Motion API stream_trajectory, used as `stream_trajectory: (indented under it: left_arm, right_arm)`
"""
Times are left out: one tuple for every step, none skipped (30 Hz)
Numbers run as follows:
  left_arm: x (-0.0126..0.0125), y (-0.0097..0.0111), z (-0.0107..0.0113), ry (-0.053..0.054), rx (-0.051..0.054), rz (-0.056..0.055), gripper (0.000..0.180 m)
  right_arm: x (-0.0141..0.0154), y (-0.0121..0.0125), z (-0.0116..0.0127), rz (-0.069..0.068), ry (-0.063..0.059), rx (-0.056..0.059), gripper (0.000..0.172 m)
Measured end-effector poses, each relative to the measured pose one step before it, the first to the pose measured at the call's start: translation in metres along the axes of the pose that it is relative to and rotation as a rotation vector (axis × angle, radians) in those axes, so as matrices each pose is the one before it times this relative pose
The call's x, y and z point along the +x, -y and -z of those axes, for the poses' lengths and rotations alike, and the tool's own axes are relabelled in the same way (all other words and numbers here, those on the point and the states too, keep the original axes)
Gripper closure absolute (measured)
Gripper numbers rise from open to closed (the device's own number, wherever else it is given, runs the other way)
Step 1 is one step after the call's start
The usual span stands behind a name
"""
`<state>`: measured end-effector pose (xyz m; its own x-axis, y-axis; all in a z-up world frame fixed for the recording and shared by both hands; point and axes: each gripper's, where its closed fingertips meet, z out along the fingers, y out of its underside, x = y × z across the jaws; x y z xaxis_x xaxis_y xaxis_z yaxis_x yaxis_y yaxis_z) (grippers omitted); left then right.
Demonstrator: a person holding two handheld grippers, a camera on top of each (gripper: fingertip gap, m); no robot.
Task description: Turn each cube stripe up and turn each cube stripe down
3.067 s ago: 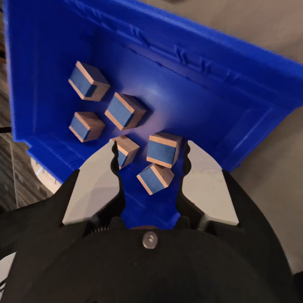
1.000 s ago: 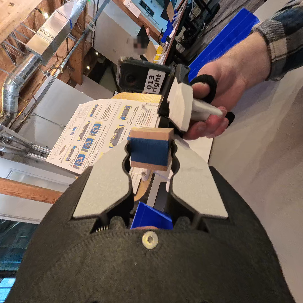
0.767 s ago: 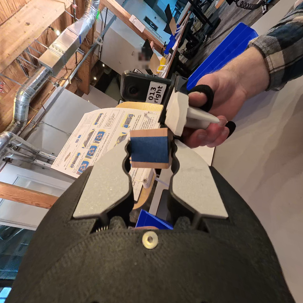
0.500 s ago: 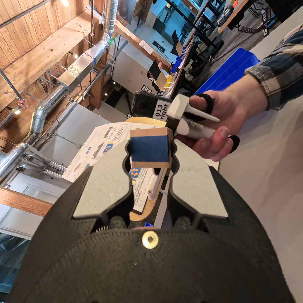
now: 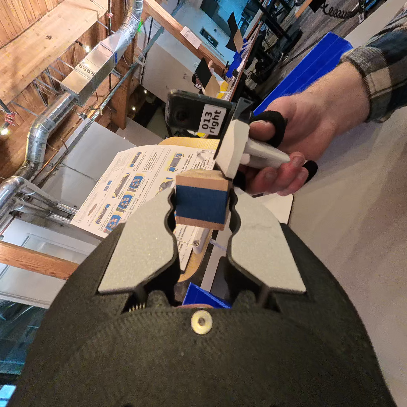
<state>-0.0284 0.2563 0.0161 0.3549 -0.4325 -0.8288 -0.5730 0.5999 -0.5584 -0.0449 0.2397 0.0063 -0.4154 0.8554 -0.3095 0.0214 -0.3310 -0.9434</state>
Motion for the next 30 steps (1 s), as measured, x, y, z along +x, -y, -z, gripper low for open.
stream_trajectory:
  left_arm:
    - [0.00005, -0.00218, -0.0006, -0.0012, -0.0068, 0.0047, 0.135]
    - [0.00021, -0.00291, -0.00075, -0.0005, -0.0152, -0.0013, 0.135]
    - [0.00052, -0.00251, -0.00066, -0.0007, -0.0111, -0.0046, 0.135]
    - [0.0002, -0.00132, -0.00041, 0.002, -0.0019, -0.0033, 0.135]
    - [0.00022, -0.00156, -0.00056, 0.002, -0.0047, -0.0021, 0.135]
    - [0.00023, -0.00212, -0.00076, 0.0002, -0.0086, -0.0011, 0.135]
    - [0.00031, -0.00219, -0.00069, 0.0005, -0.0089, -0.0023, 0.134]
    - [0.00023, -0.00178, -0.00064, 0.0041, -0.0063, -0.0062, 0.134]
    - [-0.00005, -0.00231, -0.00099, 0.0076, -0.0114, -0.0089, 0.134]
    - [0.00048, -0.00241, -0.00111, 0.0059, -0.0138, -0.0127, 0.134]
    - [0.00164, -0.00223, -0.00128, -0.0014, -0.0134, -0.0122, 0.133]
    - [0.00205, -0.00216, -0.0014, -0.0048, -0.0137, -0.0113, 0.132]
    - [0.00146, -0.00218, -0.00118, -0.001, -0.0132, -0.0117, 0.132]
    - [0.00044, -0.00129, -0.00082, 0.0024, -0.006, -0.0045, 0.132]
    - [-0.00016, 0.00002, -0.00019, 0.0035, 0.0022, 0.0014, 0.132]
    - [-0.00056, 0.00135, 0.00039, 0.0068, 0.0087, -0.0001, 0.132]
    - [-0.00098, 0.0009, 0.0003, 0.0089, 0.0025, -0.0026, 0.133]
    - [-0.00072, -0.00007, 0.00029, 0.0052, -0.0052, -0.002, 0.133]
    - [-0.00046, 0.00067, 0.00057, 0.0031, 0.0016, -0.0019, 0.134]
    - [-0.00104, 0.00205, 0.00127, 0.0058, 0.0129, 0.0022, 0.134]
    - [-0.00118, 0.00186, 0.00109, 0.0053, 0.0106, 0.0071, 0.134]
    - [-0.00129, 0.00078, 0.00065, 0.0049, 0.0042, 0.0044, 0.134]
    - [-0.00085, 0.00088, 0.00074, 0.0053, 0.0048, -0.0002, 0.134]
    - [-0.00019, 0.00139, 0.00072, 0.0025, 0.0082, 0.0002, 0.134]
    - [0.00084, 0.00105, 0.0002, -0.0037, 0.0055, 0.0022, 0.134]
    - [0.00156, 0.00077, -0.0002, -0.007, 0.0022, -0.0012, 0.134]
    - [0.00109, 0.00103, -0.00018, 0.0022, 0.0039, -0.0059, 0.134]
    - [0.00085, 0.00104, -0.00028, 0.0025, 0.0042, -0.0035, 0.134]
    - [0.00084, 0.00093, -0.00023, -0.0012, 0.0035, 0.001, 0.134]
    - [0.00072, 0.00084, 0.00002, -0.0017, 0.0039, -0.0005, 0.134]
  right_arm:
    - [0.00231, -0.00057, 0.00017, 0.0086, -0.02, -0.0076, 0.113]
    - [0.00294, -0.0009, 0.00024, 0.0067, -0.0237, -0.0107, 0.113]
    - [0.00272, -0.00107, 0.00022, 0.0125, -0.0238, -0.0137, 0.113]
    - [0.00187, -0.00085, 0.00024, 0.0216, -0.0229, -0.0117, 0.113]
    - [0.00201, -0.00055, 0.00023, 0.022, -0.024, -0.0107, 0.113]
    - [0.00227, -0.00088, 0.0002, 0.0141, -0.0227, -0.0122, 0.113]
    - [0.00202, -0.00095, 0.00018, 0.0067, -0.0179, -0.0122, 0.114]
    - [0.00183, -0.0009, 0.00003, 0.0049, -0.0146, -0.0102, 0.114]
    - [0.00207, -0.0007, 0.0, 0.0092, -0.0183, -0.0086, 0.114]
    - [0.00242, -0.00134, -0.00012, 0.0135, -0.0233, -0.0129, 0.114]
    - [0.00262, -0.00231, -0.00043, 0.0144, -0.0261, -0.0223, 0.114]
    - [0.00243, -0.0028, -0.00051, 0.0191, -0.0279, -0.0276, 0.114]
    - [0.00214, -0.00205, -0.00007, 0.0238, -0.0278, -0.0248, 0.114]
    - [0.00153, -0.00102, 0.00037, 0.0193, -0.023, -0.0188, 0.114]
    - [0.00055, 0.00006, 0.00073, 0.011, -0.0125, -0.0123, 0.114]
    - [-0.00049, 0.00081, 0.00075, 0.0078, -0.005, -0.0053, 0.114]
    - [-0.00031, 0.00131, 0.0006, 0.0091, -0.0064, 0.0005, 0.114]
    - [0.00021, 0.00108, 0.00026, 0.0089, -0.0084, 0.0019, 0.114]
    - [-0.00048, 0.00093, 0.00023, 0.0055, -0.0009, 0.0037, 0.114]
    - [-0.00144, 0.0016, 0.00043, 0.0009, 0.0112, 0.0115, 0.114]
    - [-0.00178, 0.00268, 0.00082, -0.0071, 0.0185, 0.021, 0.114]
    - [-0.00189, 0.00312, 0.0011, -0.0191, 0.0253, 0.0263, 0.112]
    - [-0.00221, 0.00316, 0.00109, -0.0301, 0.0333, 0.027, 0.111]
    - [-0.00206, 0.00251, 0.00096, -0.0353, 0.0362, 0.0244, 0.111]
    - [-0.00175, 0.00146, 0.00068, -0.0348, 0.0342, 0.0188, 0.111]
    - [-0.00172, 0.00049, 0.00034, -0.0277, 0.0319, 0.0126, 0.108]
    - [-0.00141, 0.00003, -0.00007, -0.0176, 0.0245, 0.0086, 0.107]
    - [-0.00057, -0.00027, -0.00003, -0.0082, 0.0135, 0.0046, 0.108]
    - [0.00034, -0.00069, 0.00006, -0.0032, 0.0045, -0.0006, 0.11]
    - [0.00097, -0.00065, 0.00024, -0.0017, -0.0002, -0.0017, 0.113]
